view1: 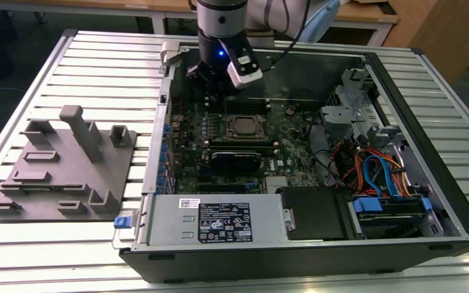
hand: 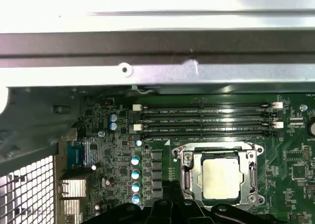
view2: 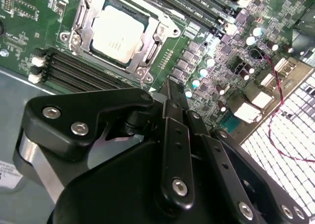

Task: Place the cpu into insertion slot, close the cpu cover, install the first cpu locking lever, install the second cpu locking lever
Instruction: 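Install the first cpu locking lever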

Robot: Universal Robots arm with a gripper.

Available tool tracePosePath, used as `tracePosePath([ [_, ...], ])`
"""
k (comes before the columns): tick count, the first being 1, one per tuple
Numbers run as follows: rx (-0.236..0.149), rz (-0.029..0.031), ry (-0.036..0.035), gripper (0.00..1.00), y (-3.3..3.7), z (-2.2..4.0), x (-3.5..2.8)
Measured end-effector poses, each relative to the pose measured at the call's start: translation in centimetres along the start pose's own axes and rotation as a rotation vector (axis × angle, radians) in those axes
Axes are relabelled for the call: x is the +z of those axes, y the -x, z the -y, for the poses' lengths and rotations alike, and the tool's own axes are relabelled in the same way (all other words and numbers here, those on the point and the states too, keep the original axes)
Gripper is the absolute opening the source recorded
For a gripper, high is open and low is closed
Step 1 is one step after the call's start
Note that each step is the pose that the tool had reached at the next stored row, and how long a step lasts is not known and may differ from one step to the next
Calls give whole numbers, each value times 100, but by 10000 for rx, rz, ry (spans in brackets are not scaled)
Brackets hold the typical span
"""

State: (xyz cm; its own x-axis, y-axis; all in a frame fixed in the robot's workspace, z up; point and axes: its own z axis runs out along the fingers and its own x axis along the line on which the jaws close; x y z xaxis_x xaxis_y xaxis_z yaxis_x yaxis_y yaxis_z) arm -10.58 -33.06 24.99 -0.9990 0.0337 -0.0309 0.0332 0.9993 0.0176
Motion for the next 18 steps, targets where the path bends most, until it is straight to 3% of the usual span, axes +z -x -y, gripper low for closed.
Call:
tracePosePath([
  [2,-1,45,3,10,-23,-8,0],
  [18,-4,50,3,10,-67,-153,-7],
])
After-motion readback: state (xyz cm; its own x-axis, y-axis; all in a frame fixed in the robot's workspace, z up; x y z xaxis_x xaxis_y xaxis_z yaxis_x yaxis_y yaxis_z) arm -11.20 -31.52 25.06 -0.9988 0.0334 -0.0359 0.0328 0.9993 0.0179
